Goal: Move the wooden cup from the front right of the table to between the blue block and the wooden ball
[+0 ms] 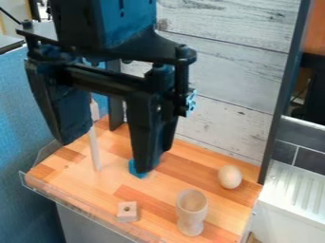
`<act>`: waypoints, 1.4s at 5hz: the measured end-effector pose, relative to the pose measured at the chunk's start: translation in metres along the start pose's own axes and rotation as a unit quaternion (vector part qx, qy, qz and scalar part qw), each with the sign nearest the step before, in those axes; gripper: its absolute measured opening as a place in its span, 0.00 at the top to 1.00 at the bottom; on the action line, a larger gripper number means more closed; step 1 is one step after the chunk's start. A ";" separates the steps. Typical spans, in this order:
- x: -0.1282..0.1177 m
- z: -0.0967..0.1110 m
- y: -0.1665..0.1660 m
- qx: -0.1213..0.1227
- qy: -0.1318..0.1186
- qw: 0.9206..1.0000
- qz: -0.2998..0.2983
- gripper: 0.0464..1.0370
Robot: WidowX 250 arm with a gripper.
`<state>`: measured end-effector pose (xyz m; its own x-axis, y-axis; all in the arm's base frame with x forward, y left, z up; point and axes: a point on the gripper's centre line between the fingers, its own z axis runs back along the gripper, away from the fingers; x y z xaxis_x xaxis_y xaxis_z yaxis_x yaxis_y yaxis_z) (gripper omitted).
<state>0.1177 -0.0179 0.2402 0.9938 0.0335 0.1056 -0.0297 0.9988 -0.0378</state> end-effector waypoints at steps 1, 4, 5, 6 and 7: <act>-0.001 -0.002 0.000 0.001 0.003 1.000 0.000 0.04; 0.045 -0.062 0.030 0.055 -0.007 0.998 0.035 0.04; 0.062 -0.091 0.041 0.076 -0.005 0.996 0.035 0.04; 0.076 -0.116 0.046 0.063 0.011 0.998 0.024 0.04; 0.089 -0.134 0.047 0.039 0.000 0.999 -0.016 0.04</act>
<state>0.2194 0.0278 0.1150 0.9944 0.0023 0.1052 -0.0069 0.9990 0.0431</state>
